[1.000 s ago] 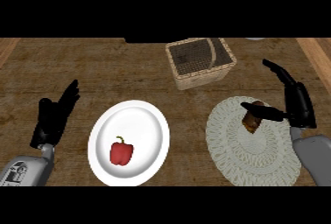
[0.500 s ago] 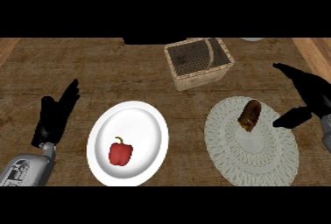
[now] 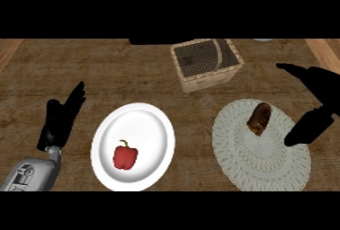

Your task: Pick the sweet potato from the placemat and place it in the basket

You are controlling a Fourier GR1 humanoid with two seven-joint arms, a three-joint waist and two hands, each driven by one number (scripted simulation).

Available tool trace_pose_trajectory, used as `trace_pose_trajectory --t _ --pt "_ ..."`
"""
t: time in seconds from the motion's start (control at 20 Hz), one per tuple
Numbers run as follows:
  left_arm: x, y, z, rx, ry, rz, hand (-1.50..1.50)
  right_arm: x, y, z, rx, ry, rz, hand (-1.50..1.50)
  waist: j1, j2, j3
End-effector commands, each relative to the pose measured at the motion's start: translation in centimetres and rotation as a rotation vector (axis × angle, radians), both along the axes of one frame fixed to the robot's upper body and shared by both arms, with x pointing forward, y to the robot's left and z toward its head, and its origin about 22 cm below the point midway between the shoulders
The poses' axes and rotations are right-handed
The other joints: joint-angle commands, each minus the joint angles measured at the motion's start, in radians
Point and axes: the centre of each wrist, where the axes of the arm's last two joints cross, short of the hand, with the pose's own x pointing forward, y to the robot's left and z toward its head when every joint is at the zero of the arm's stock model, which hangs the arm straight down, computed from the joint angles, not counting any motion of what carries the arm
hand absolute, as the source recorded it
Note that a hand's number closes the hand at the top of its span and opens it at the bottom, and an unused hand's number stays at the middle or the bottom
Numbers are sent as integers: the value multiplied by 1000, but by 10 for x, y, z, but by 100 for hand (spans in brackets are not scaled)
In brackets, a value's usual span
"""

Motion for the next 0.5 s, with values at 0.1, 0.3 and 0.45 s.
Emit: trace_pose_trajectory --t 0.1,0.3,0.45 --pt "7 8 14 4 -7 -12 0 -34 22 14 -12 -2 -79 -150 8 5 3" --pt "3 11 -6 -2 -7 -27 0 -15 6 -2 -55 -64 -118 -150 15 9 3" --pt "9 -14 10 -4 -19 -9 0 -16 -4 -3 -67 -77 -120 -150 15 8 3"
